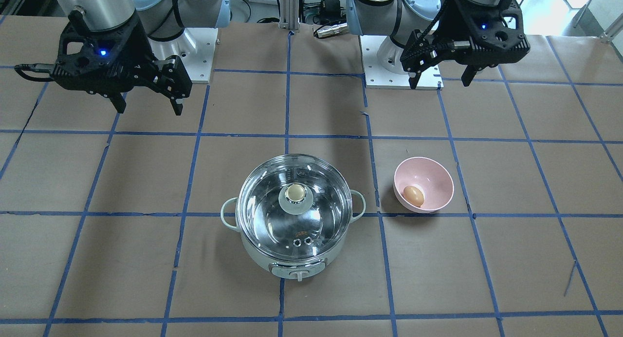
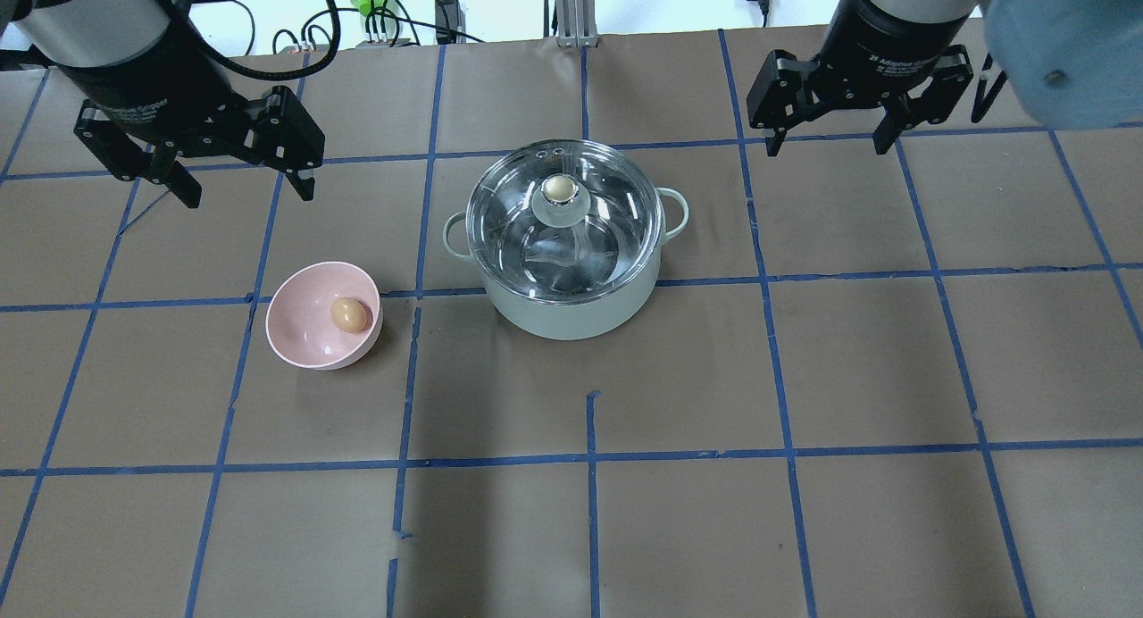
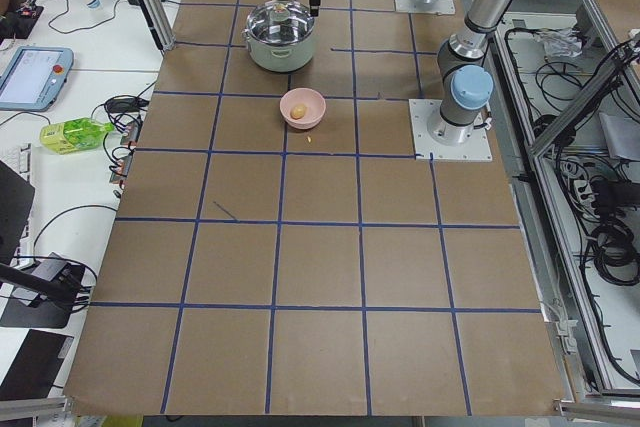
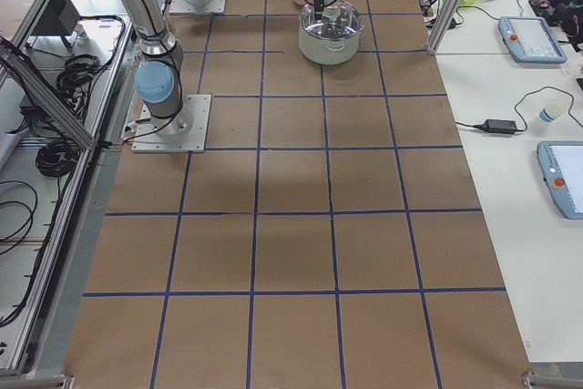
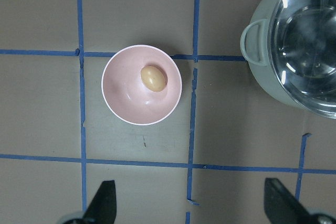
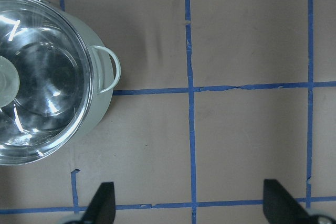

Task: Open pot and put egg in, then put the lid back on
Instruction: 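Move the right gripper to the lid knob while the left approaches the bowl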

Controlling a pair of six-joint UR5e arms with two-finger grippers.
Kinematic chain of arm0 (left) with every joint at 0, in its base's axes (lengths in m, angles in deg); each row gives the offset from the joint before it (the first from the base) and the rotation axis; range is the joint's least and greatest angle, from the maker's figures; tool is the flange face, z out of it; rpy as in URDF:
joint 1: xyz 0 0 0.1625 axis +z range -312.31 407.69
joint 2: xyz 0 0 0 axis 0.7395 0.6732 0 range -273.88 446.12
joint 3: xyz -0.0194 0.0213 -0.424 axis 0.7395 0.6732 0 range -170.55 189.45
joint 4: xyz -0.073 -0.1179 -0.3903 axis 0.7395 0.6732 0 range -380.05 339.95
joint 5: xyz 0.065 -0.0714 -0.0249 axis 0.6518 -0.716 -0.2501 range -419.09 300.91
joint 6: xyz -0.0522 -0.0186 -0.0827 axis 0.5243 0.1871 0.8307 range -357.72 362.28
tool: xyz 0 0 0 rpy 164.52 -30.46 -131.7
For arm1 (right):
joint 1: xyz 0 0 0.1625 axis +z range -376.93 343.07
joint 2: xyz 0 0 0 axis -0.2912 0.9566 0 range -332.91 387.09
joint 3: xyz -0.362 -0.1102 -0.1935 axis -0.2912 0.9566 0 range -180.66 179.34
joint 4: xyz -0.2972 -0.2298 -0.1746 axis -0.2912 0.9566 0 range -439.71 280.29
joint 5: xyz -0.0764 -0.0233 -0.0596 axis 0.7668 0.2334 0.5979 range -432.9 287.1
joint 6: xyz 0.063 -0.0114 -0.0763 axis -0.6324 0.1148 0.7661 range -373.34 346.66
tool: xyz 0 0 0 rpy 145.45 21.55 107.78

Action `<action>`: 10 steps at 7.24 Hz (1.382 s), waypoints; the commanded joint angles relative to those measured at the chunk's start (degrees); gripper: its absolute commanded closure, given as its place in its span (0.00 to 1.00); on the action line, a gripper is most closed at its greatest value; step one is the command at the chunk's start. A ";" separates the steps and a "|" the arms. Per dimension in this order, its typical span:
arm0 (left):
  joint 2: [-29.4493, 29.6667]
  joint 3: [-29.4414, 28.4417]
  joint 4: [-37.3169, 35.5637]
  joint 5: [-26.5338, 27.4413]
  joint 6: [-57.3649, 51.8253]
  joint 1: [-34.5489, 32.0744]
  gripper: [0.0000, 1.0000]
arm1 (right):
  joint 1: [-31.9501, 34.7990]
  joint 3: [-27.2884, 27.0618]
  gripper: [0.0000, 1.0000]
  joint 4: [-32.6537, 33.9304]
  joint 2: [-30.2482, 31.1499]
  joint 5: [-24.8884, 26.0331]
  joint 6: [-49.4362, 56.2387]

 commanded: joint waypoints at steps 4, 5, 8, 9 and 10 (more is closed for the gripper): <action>-1.09 0.28 0.67 0.31 0.24 0.24 0.00 | 0.52 0.34 0.00 0.35 -0.87 -0.09 -1.20; -1.01 1.06 -0.20 0.22 0.15 0.68 0.00 | 1.49 1.21 0.02 0.44 -2.71 -0.09 -3.04; 1.71 5.44 -4.16 -0.48 2.96 11.44 0.00 | 12.01 5.16 0.02 10.33 -13.05 -1.41 -16.37; 2.24 9.73 -9.30 -1.53 3.66 12.71 0.00 | 15.17 5.35 0.02 13.77 -16.49 -1.49 -20.68; 2.86 14.56 -16.57 -1.63 7.93 12.72 0.00 | 17.47 5.44 0.03 18.33 -19.48 -0.88 -25.25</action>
